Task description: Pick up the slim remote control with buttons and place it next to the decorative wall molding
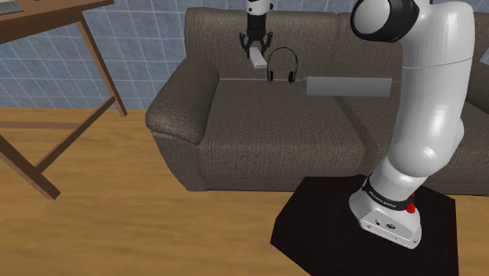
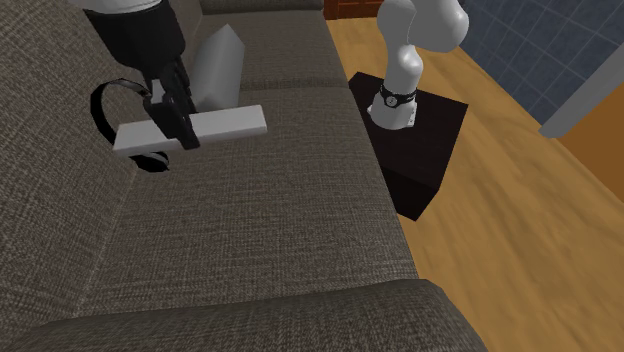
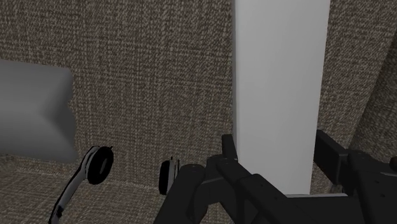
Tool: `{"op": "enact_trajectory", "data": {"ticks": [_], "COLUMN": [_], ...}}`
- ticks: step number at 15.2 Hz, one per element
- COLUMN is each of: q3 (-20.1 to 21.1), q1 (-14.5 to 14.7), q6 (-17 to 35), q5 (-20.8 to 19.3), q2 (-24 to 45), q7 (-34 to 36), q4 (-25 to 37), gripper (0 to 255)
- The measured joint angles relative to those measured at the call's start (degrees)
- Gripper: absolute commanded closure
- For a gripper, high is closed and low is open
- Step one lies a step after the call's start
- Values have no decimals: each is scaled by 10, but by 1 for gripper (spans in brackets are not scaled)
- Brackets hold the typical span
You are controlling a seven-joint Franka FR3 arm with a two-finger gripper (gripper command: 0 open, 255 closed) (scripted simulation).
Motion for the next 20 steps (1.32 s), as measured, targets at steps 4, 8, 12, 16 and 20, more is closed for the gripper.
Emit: {"op": "enact_trajectory", "data": {"ticks": [4, 8, 12, 16, 20], "q3": [-1, -9, -22, -39, -58], "q1": [-2, -19, -38, -57, -75], "q6": [-22, 12, 36, 66, 73], "q5": [0, 1, 0, -4, -11], "q2": [-6, -82, -161, -233, -294], "q7": [-3, -28, -59, -95, -129], "q4": [15, -93, -197, -296, -363], "gripper": [255, 255, 255, 255, 255]}}
